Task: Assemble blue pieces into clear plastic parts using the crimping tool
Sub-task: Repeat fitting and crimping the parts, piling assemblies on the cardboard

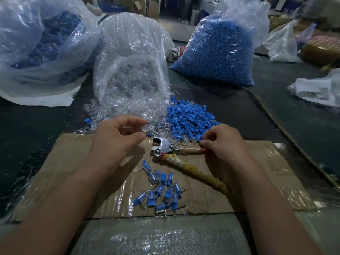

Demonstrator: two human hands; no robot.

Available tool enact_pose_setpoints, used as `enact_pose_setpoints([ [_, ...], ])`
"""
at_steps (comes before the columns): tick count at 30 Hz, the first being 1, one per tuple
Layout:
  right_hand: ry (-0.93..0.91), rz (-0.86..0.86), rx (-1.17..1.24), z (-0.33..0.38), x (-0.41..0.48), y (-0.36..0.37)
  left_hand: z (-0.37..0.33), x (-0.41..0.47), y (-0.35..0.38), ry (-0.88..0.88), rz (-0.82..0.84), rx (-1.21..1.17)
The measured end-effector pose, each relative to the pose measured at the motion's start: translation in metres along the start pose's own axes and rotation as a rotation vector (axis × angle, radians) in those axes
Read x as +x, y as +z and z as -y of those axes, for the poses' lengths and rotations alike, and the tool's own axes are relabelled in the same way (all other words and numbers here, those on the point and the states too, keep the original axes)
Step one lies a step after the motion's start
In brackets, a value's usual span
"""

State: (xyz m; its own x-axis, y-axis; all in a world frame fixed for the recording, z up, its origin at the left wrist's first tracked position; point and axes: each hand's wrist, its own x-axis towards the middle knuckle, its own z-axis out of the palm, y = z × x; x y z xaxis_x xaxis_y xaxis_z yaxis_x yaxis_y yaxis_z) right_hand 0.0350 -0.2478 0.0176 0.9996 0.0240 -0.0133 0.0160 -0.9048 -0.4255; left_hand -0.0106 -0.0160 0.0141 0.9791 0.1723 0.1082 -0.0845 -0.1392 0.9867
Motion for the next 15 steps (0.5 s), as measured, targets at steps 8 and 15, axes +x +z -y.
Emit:
enact_pose_setpoints([
  [8, -0.015, -0.036, -0.104, 0.0071, -0.0038, 0.0034, -0.0027, -0.0009, 0.0006, 0.014, 0.0, -0.007],
  [15, -0.068, -0.077, -0.058, 0.0081, -0.0098, 0.0023, 0.0016, -0.0025, -0.0011, -0.049, 0.091, -0.126],
])
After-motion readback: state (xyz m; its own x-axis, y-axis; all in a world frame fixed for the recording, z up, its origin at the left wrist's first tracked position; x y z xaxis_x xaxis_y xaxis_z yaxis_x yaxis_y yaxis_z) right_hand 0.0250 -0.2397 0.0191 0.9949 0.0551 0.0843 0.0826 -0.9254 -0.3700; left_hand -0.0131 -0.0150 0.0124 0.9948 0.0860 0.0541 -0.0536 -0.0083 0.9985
